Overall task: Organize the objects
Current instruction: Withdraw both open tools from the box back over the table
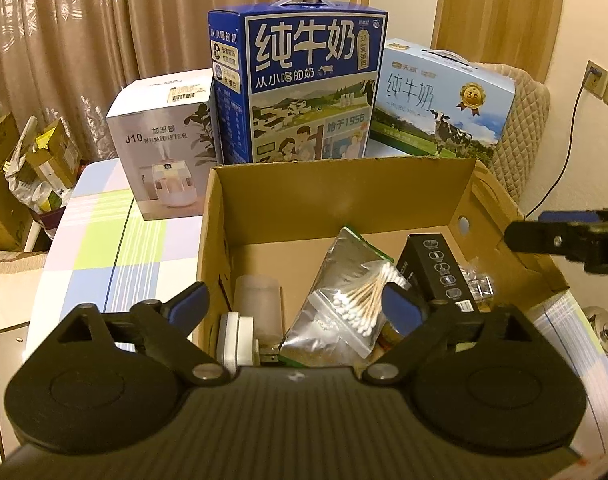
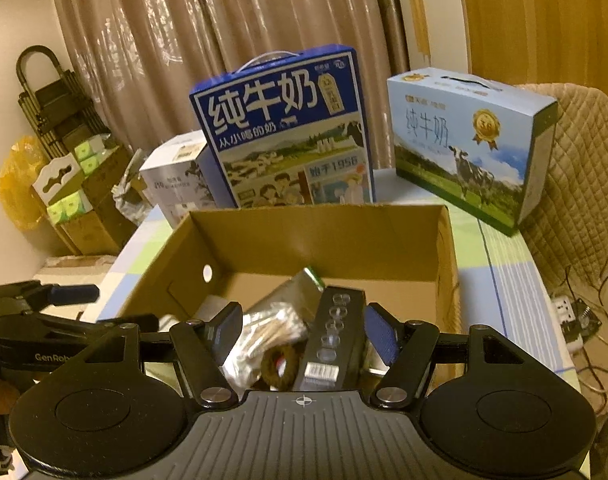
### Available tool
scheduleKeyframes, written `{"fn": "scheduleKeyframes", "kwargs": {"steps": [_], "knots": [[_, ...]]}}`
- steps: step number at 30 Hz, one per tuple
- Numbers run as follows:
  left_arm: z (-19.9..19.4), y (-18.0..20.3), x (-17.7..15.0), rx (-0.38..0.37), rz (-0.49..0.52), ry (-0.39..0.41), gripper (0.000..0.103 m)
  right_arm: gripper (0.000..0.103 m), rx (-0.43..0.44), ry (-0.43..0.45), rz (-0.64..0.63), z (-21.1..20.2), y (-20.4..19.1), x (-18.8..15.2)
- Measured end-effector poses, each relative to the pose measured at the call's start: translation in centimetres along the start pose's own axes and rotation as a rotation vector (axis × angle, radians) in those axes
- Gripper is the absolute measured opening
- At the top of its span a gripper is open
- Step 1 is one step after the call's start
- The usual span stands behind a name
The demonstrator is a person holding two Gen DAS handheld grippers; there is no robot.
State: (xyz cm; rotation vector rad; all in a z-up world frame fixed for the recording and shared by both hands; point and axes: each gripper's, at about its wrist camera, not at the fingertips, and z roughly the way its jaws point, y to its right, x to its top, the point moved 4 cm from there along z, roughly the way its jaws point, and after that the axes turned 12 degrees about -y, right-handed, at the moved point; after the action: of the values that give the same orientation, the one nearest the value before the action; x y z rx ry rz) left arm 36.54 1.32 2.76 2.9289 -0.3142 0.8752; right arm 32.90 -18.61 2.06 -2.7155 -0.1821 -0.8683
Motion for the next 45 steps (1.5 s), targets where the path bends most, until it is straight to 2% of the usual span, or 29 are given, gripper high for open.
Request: {"fn": "scheduleKeyframes", "kwargs": {"steps": [4,7,20,32,39,45], "knots": [[-1.0,0.4,-0.7,0.028,0.011,0.006,0.097,0.065,-0.011,-0.015,-0.005,-1.1,-0.2,-1.0],[-2.1,0.5,-1.2,0.023,-0.002,0.014,0.102,0.065,-0.021,-0.022,-0.011,-2.2,-0.6,-1.9],[-9.3,2.5,-4.8,0.023,-0.04,0.066,0.102,0.065,-0.041,-0.024,-0.001,-8.6,-2.0,-6.8],[-16.2,4.6,-10.6,0.042,-0.071,0.081,0.102,0.065,-0.06,-0.012,-0.005,-14.2,-3.2,-12.2],[-18.8,4.9,-14.0,0.033,-0.115,0.081,0.102,0.065,-0.053,0.002,0.013,-16.4,-3.9,-14.9],[-20.1,5.2,-16.5,0.061,-0.14,0.086,0.102,0.065,-0.053,0.003,0.011,-17.5,-4.4,-16.8]]}}
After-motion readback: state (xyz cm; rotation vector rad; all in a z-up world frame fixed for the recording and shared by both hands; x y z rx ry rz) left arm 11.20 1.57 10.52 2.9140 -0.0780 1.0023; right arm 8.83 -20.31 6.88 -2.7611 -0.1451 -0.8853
